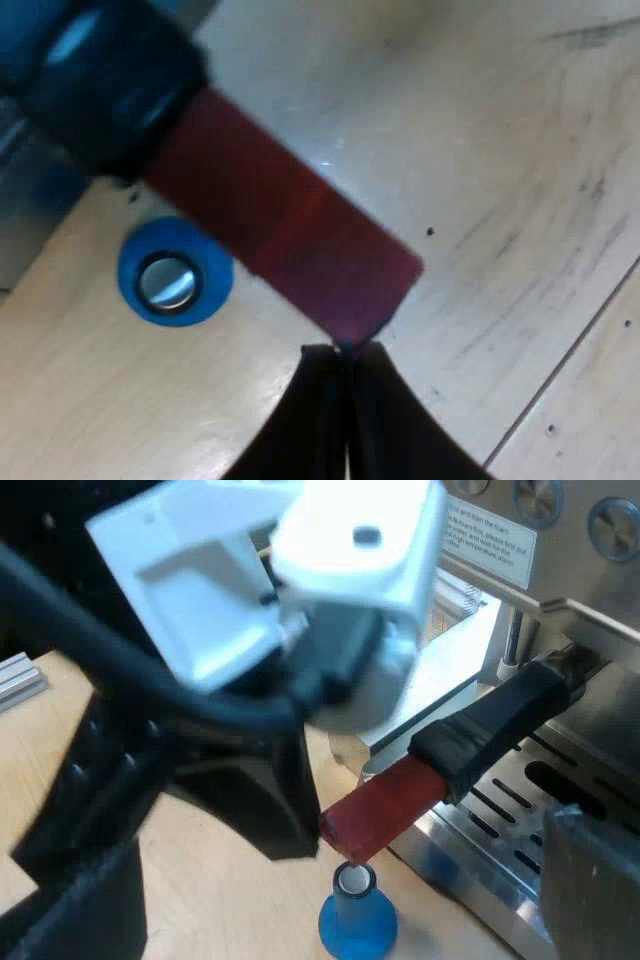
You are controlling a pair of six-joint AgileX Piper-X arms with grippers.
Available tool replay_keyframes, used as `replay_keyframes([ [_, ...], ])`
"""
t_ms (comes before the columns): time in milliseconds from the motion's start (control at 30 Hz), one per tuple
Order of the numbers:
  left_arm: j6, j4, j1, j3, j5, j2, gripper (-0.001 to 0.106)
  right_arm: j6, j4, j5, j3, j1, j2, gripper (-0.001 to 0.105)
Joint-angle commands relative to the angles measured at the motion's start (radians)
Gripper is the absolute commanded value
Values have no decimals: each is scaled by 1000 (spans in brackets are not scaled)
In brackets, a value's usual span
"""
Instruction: Put the handle in the coffee machine
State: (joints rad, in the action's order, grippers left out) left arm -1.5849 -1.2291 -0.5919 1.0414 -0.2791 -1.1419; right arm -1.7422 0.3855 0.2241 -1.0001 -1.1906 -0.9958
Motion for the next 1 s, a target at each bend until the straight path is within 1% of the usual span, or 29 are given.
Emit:
replay_keyframes([
  [33,12,-10,-1,11,6,42,0,-3,1,-5,-11,0,10,80],
  [267,23,-41,-1,11,38,145,0,3,1,-17,-11,0,10,80],
  [300,38,-43,-1,11,58,164,0,20,1,-40,-11,0,10,80],
  [367,63,-45,-1,11,88,190,0,28,1,-47,-11,0,10,80],
  [400,94,-45,-1,11,109,213,0,42,14,-49,-11,0,10,80],
  [433,106,-45,-1,11,113,223,0,41,17,-49,-11,0,10,80],
  [467,137,-45,1,11,113,240,0,41,25,-49,-11,0,10,80],
  [500,153,-45,8,11,111,258,0,41,37,-54,-11,0,10,80],
  [533,154,-45,12,11,111,266,0,41,45,-58,-11,0,10,80],
  [667,154,-45,70,11,111,309,0,41,76,-99,-11,0,10,80],
  [733,154,-45,115,11,111,329,0,41,77,-122,-14,0,10,80],
  [867,154,-45,198,11,76,359,0,41,129,-126,-48,0,10,80],
  [933,154,-45,225,11,56,371,3,41,166,-123,-72,0,10,80],
  [967,154,-45,242,11,56,378,9,41,192,-123,-88,0,10,80],
  [1000,154,-45,254,11,56,382,17,41,219,-109,-105,0,10,80],
])
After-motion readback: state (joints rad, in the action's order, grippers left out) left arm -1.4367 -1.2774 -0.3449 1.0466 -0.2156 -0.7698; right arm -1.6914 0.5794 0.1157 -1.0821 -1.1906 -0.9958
